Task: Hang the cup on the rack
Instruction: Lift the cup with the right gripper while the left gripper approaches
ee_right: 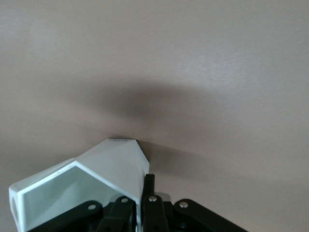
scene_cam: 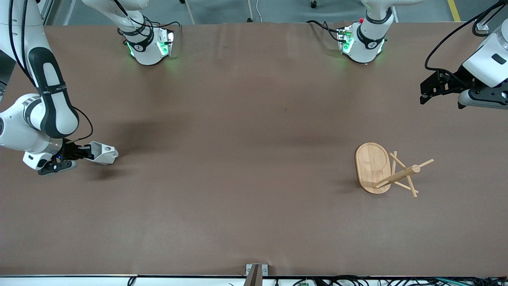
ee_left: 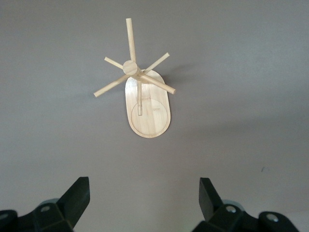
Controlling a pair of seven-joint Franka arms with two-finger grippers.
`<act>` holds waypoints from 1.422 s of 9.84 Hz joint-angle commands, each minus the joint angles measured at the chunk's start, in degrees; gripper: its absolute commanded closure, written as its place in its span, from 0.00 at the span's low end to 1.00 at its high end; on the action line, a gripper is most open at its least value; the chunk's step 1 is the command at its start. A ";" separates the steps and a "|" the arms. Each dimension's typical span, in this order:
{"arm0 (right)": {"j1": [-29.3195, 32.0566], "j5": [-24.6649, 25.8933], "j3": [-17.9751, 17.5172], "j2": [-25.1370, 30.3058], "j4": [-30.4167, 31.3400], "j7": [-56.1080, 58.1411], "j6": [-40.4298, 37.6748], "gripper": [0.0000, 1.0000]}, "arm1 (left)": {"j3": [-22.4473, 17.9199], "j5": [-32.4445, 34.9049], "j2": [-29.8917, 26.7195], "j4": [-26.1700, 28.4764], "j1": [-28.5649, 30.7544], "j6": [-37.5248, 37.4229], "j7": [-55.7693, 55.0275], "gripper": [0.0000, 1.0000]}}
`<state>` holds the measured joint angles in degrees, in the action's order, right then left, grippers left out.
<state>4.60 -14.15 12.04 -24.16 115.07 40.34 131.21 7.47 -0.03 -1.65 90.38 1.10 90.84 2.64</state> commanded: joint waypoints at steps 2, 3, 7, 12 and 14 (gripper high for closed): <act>-2.39 -0.97 -0.78 7.36 -2.90 -7.35 -12.51 1.00 | 0.00 0.03 0.86 0.85 1.01 -0.48 0.88 0.00; -3.01 -0.97 -1.74 9.20 -4.23 -8.51 -17.00 1.00 | 0.08 0.03 0.86 0.85 1.19 -0.66 0.79 0.00; -3.02 -1.14 -12.71 15.01 -6.51 -9.14 -19.41 1.00 | 3.32 -0.66 1.12 0.85 -0.48 -0.67 1.22 0.00; -3.89 -14.83 -24.32 14.41 -14.33 -15.55 -20.47 1.00 | 11.93 -8.40 1.21 1.46 -1.62 4.33 4.83 0.00; -3.90 -22.27 -27.58 13.53 -14.44 -15.55 -20.47 1.00 | 16.59 -8.40 1.12 2.25 -1.54 7.49 4.92 0.00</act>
<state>-0.01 -31.81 -13.60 -9.81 101.52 25.22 111.46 21.90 -7.98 -1.05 90.54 -0.67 96.26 6.37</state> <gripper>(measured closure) 0.956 0.000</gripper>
